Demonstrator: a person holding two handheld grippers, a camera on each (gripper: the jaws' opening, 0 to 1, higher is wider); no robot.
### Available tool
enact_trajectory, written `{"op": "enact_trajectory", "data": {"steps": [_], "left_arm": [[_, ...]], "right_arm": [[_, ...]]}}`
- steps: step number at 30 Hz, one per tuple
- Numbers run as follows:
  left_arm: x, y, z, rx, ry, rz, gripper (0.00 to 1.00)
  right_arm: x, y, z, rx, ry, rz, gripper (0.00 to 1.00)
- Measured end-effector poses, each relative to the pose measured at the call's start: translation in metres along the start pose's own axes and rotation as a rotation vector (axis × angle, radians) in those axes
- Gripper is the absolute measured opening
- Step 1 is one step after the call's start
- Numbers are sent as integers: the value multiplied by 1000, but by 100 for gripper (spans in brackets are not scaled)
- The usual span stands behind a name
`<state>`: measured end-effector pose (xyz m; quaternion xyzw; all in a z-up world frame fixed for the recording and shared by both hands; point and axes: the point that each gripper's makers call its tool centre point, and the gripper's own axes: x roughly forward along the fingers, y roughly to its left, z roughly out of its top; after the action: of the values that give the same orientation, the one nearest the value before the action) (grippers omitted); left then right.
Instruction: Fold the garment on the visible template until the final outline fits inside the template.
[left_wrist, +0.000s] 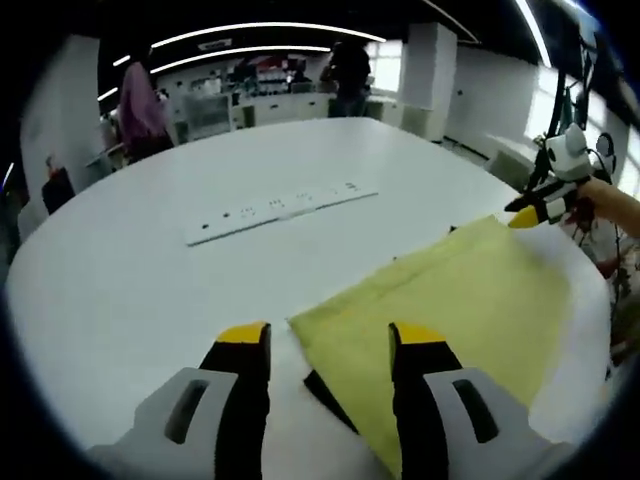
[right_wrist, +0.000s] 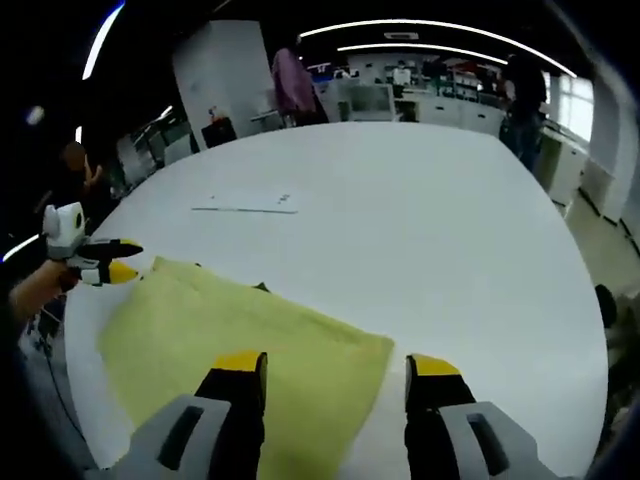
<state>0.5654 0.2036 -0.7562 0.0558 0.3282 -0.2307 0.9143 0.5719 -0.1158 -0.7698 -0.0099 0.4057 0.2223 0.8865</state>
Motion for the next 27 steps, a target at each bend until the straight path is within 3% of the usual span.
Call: {"op": "enact_trajectory", "data": {"steps": [8,13,27], "left_arm": [[-22,-13,-6,35,-10,-41,63],[-31,-21,-15,47,0,-60,67],[-58,-38,-47,17,13,-82,64]], "right_arm": [[-16,18,-6,-61,20,53,68],[-26,25,-16,-79,36,72,72],[-54,40,-54,-82,60,101,74]]}}
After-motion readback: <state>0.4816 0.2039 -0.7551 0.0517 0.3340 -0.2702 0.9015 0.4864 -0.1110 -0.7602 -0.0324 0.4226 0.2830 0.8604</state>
